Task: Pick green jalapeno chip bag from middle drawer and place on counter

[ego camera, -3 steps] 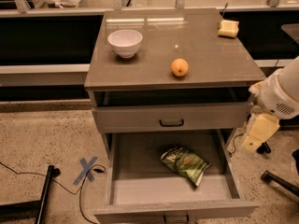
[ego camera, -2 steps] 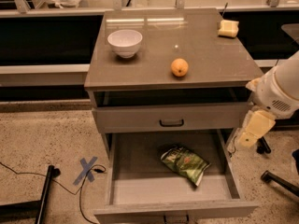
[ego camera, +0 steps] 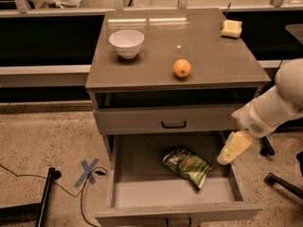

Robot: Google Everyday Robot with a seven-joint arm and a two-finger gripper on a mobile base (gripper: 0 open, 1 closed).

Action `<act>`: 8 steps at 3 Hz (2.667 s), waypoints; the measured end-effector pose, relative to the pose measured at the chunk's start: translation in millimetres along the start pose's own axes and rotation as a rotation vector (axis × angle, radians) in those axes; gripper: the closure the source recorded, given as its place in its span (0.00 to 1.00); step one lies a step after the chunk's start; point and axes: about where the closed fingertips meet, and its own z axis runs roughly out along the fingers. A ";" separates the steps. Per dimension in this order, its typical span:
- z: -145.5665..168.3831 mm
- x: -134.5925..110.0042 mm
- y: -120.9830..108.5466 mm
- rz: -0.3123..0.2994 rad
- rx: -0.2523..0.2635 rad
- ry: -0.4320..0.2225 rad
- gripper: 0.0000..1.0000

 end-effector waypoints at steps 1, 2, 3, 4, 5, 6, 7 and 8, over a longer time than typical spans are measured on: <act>82.3 24.8 -0.2 0.076 -0.029 -0.080 0.00; 103.4 22.6 -20.8 0.100 0.034 -0.133 0.00; 102.5 21.8 -21.6 0.099 0.038 -0.134 0.00; 155.0 37.8 -17.5 0.096 0.059 -0.139 0.00; 225.9 56.9 -9.5 0.057 0.042 -0.179 0.00; 238.6 60.3 -5.9 0.063 0.027 -0.181 0.00; 259.0 59.1 -6.3 0.059 0.012 -0.148 0.00; 289.5 58.6 -25.0 0.059 0.024 -0.128 0.00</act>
Offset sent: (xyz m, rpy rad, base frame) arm 0.0009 0.0085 -0.0766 0.0848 0.0164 -0.0543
